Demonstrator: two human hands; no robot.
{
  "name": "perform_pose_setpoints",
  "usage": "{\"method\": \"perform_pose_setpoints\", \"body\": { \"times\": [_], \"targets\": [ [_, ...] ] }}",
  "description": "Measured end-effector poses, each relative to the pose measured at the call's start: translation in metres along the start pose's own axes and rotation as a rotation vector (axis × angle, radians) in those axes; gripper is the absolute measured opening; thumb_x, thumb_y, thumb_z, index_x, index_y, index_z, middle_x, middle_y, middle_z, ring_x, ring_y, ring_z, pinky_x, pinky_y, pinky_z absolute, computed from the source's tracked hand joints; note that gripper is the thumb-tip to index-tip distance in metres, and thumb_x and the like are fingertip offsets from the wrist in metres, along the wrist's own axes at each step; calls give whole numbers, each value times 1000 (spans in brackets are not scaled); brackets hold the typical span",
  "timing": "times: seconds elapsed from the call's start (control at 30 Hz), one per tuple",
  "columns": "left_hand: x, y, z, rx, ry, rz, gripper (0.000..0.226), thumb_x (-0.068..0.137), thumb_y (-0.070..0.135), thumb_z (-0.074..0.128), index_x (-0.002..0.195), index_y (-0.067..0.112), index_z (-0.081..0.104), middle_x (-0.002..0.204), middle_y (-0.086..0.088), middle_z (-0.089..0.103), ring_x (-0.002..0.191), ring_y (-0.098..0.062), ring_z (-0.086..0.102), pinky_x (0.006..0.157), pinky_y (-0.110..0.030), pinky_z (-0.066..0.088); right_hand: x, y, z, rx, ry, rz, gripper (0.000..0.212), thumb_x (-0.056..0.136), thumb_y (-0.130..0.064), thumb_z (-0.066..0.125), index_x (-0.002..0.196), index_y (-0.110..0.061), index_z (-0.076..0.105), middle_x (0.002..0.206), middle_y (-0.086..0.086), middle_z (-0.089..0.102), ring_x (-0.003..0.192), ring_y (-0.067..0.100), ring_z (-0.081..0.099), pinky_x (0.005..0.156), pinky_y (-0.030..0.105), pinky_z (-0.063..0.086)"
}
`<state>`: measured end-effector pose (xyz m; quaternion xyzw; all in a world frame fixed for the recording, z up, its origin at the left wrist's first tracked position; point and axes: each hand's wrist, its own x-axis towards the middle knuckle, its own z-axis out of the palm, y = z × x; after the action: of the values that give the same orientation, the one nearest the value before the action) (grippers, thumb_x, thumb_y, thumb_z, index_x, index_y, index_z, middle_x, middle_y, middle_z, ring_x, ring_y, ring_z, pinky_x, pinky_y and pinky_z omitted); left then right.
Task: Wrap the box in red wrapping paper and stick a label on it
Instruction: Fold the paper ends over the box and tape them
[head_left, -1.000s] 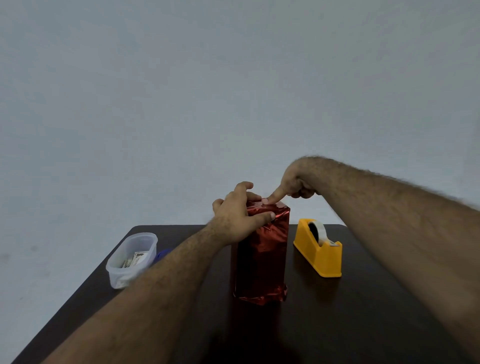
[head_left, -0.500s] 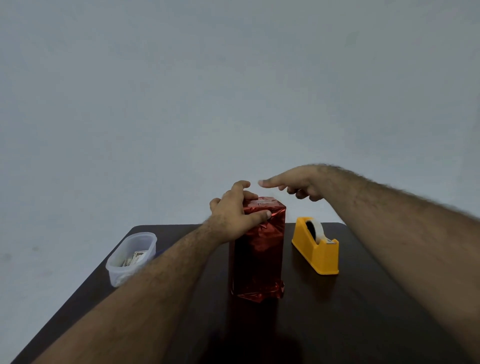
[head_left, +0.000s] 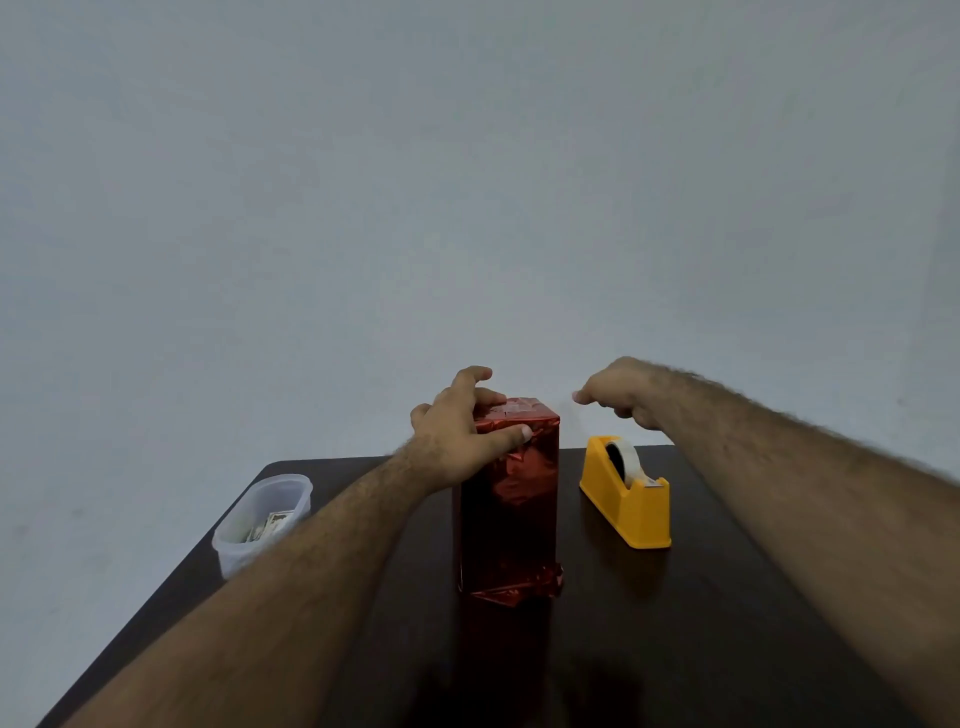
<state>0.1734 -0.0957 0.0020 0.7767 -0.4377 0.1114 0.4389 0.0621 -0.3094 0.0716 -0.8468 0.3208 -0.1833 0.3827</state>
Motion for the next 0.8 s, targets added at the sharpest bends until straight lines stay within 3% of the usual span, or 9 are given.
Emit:
{"method": "perform_pose_setpoints", "body": {
  "times": [0.03, 0.13, 0.2, 0.3, 0.43, 0.53, 0.6, 0.7, 0.8],
  "targets": [
    [-1, 1, -1, -12, -22, 2, 89, 84, 65, 78, 155, 37, 32, 140, 22, 65, 128, -6, 50, 125, -51, 21, 1, 10, 0, 45, 28, -29, 52, 98, -22, 75, 142, -1, 55, 141, 15, 60, 119, 29, 62, 93, 38, 52],
    [-3, 4, -3, -92, -75, -6, 99, 69, 81, 76, 152, 48, 33, 148, 25, 59, 138, -8, 50, 125, -53, 31, -5, 34, 5, 149, 84, -208, 16, 100, -14, 70, 116, -14, 69, 109, 1, 63, 91, 15, 57, 67, 24, 43],
    [-5, 4, -6, -210, -68, 0, 102, 64, 84, 80, 151, 52, 39, 154, 23, 55, 143, -6, 50, 124, -48, 38, -14, 43, 10, 215, 82, -360, 25, 100, -2, 61, 106, -23, 73, 107, -6, 67, 102, 14, 61, 73, 23, 46],
    [-9, -1, -15, -313, -10, 64, 99, 61, 83, 83, 148, 52, 49, 154, 23, 53, 145, -1, 46, 123, -43, 40, -27, 44, 20, 278, 49, -507, 46, 95, 9, 54, 107, -28, 78, 122, -12, 71, 120, 8, 61, 99, 35, 54],
    [-21, -6, -22, -185, 128, 86, 81, 55, 75, 91, 126, 53, 61, 148, 26, 54, 147, -7, 43, 123, -48, 37, -43, 36, 25, 305, -35, -670, 43, 73, -18, 71, 113, -32, 78, 127, -13, 72, 129, 7, 60, 101, 40, 55],
    [-21, -14, -19, -66, 254, 153, 50, 65, 61, 89, 110, 41, 76, 138, 24, 63, 145, -2, 44, 122, -45, 37, -48, 30, 31, 202, -78, -729, 50, 66, -36, 92, 113, -39, 77, 130, -18, 69, 131, 4, 57, 101, 39, 51],
    [-20, -16, -17, -119, 269, 154, 25, 75, 46, 89, 97, 35, 83, 130, 23, 70, 143, -1, 47, 119, -33, 37, -45, 25, 37, 155, -48, -767, 38, 70, -33, 96, 105, -37, 81, 127, -18, 72, 126, 3, 61, 101, 39, 49],
    [-22, -8, -17, -284, 214, 102, 5, 87, 22, 88, 91, 23, 85, 119, 18, 75, 130, 6, 56, 106, -13, 39, -43, 17, 42, 241, -64, -780, 9, 87, -17, 86, 95, -20, 84, 110, -12, 79, 112, 5, 71, 99, 33, 53],
    [-25, 2, -16, -484, 124, 20, 8, 94, 16, 81, 97, 9, 82, 118, 2, 78, 119, -8, 69, 103, -25, 53, -49, 8, 42, 472, -132, -703, 10, 94, -8, 77, 103, -7, 83, 108, -1, 81, 109, 14, 75, 97, 33, 59]
  ]
}}
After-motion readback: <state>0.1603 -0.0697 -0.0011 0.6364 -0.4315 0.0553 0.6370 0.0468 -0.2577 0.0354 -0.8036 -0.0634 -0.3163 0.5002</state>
